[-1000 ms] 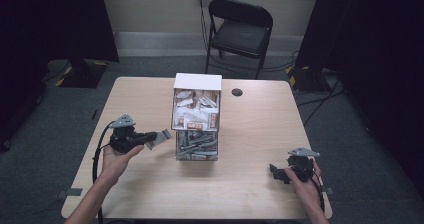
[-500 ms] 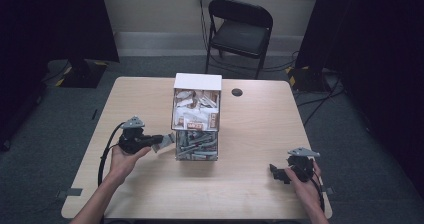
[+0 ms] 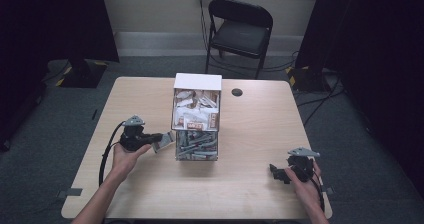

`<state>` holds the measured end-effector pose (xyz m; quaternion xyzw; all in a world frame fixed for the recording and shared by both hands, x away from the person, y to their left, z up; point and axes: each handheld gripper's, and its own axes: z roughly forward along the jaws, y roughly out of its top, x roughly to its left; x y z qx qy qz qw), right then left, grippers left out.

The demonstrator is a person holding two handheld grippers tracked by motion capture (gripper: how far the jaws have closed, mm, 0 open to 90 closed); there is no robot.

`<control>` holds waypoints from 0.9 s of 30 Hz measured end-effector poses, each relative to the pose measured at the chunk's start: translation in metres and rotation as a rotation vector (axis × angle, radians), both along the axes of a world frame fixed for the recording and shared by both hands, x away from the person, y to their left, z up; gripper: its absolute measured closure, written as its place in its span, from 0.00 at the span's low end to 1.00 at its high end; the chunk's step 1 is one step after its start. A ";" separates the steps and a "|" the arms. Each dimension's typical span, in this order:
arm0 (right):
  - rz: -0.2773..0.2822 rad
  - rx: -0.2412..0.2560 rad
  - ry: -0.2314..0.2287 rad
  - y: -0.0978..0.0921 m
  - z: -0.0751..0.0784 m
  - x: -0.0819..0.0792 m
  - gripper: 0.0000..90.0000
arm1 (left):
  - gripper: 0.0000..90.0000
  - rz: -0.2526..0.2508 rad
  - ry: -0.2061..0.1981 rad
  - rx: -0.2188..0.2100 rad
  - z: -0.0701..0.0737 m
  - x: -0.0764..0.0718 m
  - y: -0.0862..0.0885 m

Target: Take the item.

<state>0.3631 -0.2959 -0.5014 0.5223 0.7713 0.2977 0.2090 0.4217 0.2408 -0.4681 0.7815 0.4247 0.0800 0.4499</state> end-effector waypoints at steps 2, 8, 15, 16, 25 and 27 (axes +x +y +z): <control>0.000 0.000 0.000 0.000 0.000 0.000 0.00 | 1.00 -0.005 0.002 -0.001 0.000 0.001 0.000; 0.000 0.000 0.000 0.000 0.000 0.000 0.00 | 0.99 0.008 -0.005 -0.004 -0.002 0.004 0.002; 0.000 0.000 0.000 0.000 0.000 0.000 0.00 | 0.97 0.013 0.005 -0.006 -0.005 0.008 0.001; 0.000 0.000 0.000 0.000 0.000 0.000 0.00 | 0.96 0.019 -0.001 0.007 -0.005 0.009 0.000; 0.000 0.000 0.000 0.000 0.000 0.000 0.00 | 0.93 0.045 0.012 -0.006 -0.011 0.014 0.007; 0.000 0.000 0.000 0.000 0.000 0.000 0.00 | 0.93 0.049 0.009 -0.014 -0.012 0.015 0.006</control>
